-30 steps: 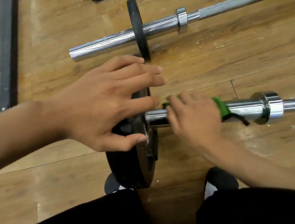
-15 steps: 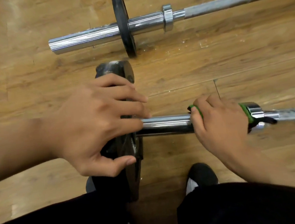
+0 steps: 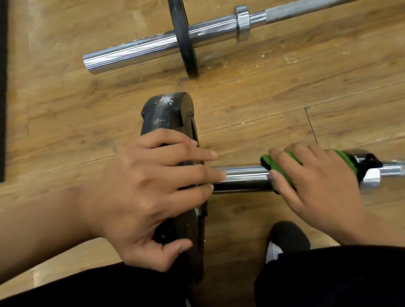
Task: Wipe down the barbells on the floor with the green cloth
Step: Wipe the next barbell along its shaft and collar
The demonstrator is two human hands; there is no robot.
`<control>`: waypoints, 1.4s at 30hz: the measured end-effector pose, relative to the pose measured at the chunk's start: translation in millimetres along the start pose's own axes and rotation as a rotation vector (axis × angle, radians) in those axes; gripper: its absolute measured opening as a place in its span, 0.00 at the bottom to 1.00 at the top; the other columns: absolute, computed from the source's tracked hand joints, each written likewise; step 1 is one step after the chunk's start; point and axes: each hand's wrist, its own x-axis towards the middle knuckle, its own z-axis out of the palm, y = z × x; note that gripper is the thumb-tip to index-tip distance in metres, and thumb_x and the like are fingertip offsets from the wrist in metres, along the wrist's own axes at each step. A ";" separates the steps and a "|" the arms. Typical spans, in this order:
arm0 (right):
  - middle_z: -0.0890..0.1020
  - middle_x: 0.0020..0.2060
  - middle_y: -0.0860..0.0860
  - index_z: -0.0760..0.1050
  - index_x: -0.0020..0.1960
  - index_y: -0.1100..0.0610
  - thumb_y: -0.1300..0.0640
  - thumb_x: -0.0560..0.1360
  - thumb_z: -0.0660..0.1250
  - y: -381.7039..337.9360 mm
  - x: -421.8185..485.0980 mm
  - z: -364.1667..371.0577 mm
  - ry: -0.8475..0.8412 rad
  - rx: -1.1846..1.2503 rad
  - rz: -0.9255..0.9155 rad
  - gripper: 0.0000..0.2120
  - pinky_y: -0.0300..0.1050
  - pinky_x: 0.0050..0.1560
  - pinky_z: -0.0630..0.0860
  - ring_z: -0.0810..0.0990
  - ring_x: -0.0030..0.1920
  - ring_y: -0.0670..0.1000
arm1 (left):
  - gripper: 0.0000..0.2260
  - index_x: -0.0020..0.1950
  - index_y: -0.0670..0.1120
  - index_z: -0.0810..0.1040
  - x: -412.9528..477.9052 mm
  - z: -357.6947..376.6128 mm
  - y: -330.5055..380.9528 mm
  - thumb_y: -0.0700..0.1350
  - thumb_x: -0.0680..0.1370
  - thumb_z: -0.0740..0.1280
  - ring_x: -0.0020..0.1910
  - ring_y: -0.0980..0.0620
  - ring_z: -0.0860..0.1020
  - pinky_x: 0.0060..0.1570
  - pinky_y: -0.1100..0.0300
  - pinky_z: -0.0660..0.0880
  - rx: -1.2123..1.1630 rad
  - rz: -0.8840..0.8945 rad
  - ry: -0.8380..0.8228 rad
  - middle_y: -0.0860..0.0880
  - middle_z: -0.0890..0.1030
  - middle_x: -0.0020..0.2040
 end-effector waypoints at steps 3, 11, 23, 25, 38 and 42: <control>0.80 0.56 0.59 0.77 0.67 0.58 0.47 0.84 0.57 6.8 -8.7 2.2 0.066 0.011 0.083 0.20 0.57 0.50 0.70 0.76 0.51 0.63 | 0.29 0.55 0.40 0.88 3.5 -0.1 -5.1 0.60 0.76 0.58 0.67 0.43 0.81 0.67 0.46 0.73 -0.021 -0.002 0.017 0.46 0.85 0.64; 0.77 0.68 0.60 0.72 0.76 0.53 0.44 0.85 0.57 -92.1 53.4 32.2 0.154 -0.001 -0.066 0.23 0.58 0.58 0.68 0.74 0.57 0.62 | 0.29 0.67 0.40 0.82 16.6 -19.1 -45.6 0.58 0.76 0.59 0.81 0.36 0.62 0.72 0.34 0.64 0.109 -0.106 -0.050 0.39 0.71 0.77; 0.71 0.73 0.64 0.72 0.74 0.56 0.45 0.85 0.60 -3.4 31.2 40.4 0.259 -0.086 0.264 0.23 0.68 0.77 0.57 0.67 0.72 0.69 | 0.24 0.66 0.44 0.83 29.2 -13.0 -40.1 0.58 0.78 0.63 0.80 0.39 0.66 0.78 0.37 0.60 0.248 -0.244 -0.019 0.42 0.75 0.75; 0.71 0.73 0.63 0.71 0.75 0.55 0.43 0.85 0.57 -35.5 54.0 48.9 0.277 -0.076 0.236 0.24 0.68 0.76 0.56 0.66 0.72 0.68 | 0.25 0.67 0.45 0.82 36.3 -18.4 -54.6 0.59 0.79 0.62 0.81 0.39 0.63 0.79 0.38 0.57 0.258 -0.263 -0.021 0.43 0.73 0.77; 0.68 0.77 0.61 0.65 0.81 0.51 0.48 0.87 0.58 24.5 57.0 47.4 0.336 -0.099 0.148 0.23 0.65 0.78 0.56 0.65 0.75 0.66 | 0.30 0.72 0.41 0.78 28.7 -5.8 -38.8 0.60 0.78 0.62 0.83 0.35 0.57 0.81 0.36 0.48 0.406 -0.408 0.026 0.36 0.64 0.81; 0.70 0.78 0.57 0.69 0.79 0.49 0.48 0.87 0.56 -27.5 85.7 57.3 0.415 -0.068 0.230 0.22 0.69 0.77 0.56 0.68 0.74 0.68 | 0.27 0.70 0.42 0.79 32.6 -1.0 -42.2 0.58 0.78 0.64 0.82 0.36 0.59 0.80 0.35 0.54 0.395 -0.451 0.123 0.39 0.68 0.79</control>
